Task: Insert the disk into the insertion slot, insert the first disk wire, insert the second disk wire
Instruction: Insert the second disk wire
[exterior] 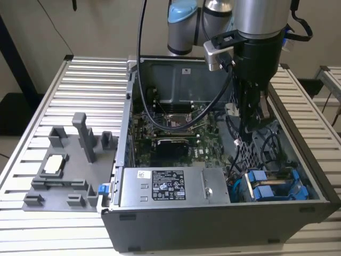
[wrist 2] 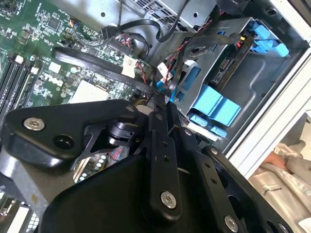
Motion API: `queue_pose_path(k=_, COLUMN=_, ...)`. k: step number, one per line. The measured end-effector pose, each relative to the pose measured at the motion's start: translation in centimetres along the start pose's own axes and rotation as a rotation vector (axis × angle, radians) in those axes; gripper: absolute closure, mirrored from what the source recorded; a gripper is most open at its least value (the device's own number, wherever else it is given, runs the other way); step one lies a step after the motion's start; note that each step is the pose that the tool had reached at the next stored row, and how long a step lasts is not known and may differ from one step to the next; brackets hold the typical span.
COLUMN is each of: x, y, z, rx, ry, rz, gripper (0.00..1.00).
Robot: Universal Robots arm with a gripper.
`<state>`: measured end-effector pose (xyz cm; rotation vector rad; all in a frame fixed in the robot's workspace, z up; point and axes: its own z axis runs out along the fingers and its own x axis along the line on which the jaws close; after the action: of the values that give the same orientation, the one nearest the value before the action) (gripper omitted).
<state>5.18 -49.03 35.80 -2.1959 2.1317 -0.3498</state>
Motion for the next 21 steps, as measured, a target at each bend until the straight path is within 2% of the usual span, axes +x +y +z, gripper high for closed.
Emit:
queue_pose_path(k=15, x=0.05, y=0.0, z=0.01, rx=0.0001, ry=-0.0002, rz=0.0, gripper=0.84)
queue_pose_path(k=18, x=0.47, y=-0.12, z=0.08, rx=-0.0028, ry=-0.0001, rz=0.0, gripper=0.84)
queue_pose_path(k=21, x=1.13, y=-0.42, z=0.23, rx=-0.0097, ry=-0.0006, rz=-0.001, gripper=0.84)
